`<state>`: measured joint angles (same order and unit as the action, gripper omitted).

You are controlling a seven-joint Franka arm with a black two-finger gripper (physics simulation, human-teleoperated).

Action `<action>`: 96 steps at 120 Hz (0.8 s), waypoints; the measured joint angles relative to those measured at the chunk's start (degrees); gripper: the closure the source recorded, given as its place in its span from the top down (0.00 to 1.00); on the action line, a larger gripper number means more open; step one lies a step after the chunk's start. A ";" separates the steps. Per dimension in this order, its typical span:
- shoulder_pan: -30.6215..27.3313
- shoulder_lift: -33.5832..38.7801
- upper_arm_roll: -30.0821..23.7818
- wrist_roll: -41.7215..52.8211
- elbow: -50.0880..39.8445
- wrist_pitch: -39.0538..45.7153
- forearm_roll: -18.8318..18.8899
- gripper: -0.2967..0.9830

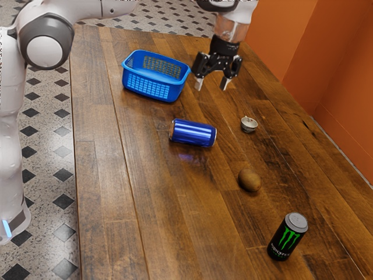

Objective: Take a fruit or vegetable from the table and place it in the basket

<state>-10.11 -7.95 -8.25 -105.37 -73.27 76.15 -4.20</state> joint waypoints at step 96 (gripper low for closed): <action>8.32 -25.32 -5.40 -18.99 11.74 17.90 0.20 0.77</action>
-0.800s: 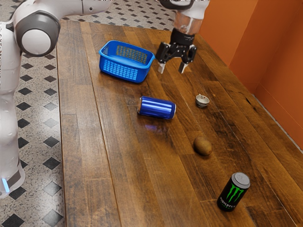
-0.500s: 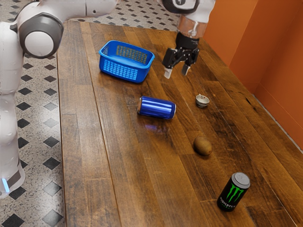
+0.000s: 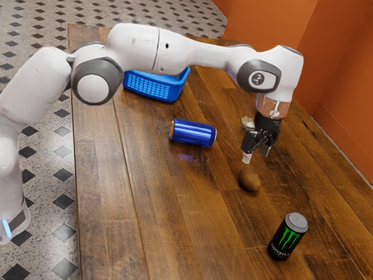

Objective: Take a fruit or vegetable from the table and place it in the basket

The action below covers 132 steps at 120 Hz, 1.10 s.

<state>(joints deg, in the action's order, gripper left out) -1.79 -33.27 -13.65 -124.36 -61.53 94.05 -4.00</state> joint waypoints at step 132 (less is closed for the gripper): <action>-1.24 -1.22 0.18 -0.55 -12.06 16.00 -0.54 0.77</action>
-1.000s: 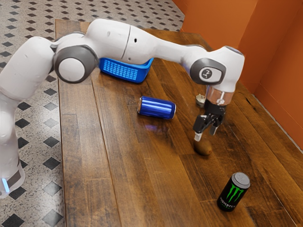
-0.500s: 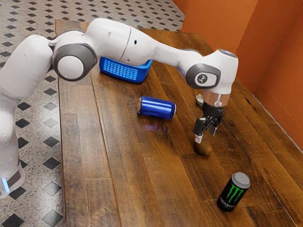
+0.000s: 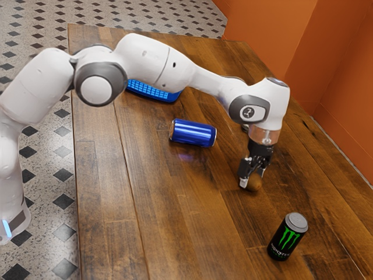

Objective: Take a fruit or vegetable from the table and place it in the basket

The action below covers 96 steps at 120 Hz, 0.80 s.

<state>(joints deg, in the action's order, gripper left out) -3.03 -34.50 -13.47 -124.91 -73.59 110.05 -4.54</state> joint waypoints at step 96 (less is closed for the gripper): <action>-2.21 35.54 9.21 0.88 -24.27 0.36 0.07 0.46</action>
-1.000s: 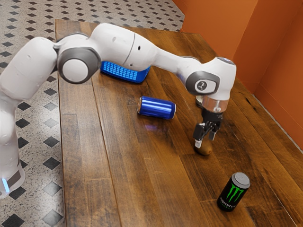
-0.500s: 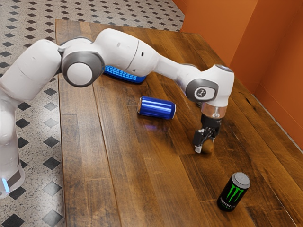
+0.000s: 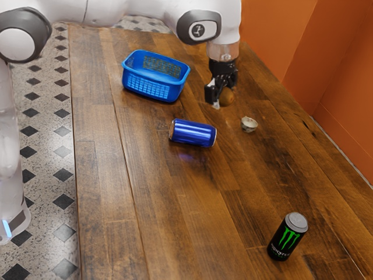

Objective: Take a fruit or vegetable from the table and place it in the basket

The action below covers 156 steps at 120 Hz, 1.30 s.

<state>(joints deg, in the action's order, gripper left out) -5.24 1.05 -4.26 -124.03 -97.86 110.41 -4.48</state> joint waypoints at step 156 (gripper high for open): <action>-36.15 -8.72 1.55 22.67 10.80 -2.66 -17.06 0.74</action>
<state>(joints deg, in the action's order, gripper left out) -41.39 -7.67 -2.71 -101.36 -87.06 107.75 -21.54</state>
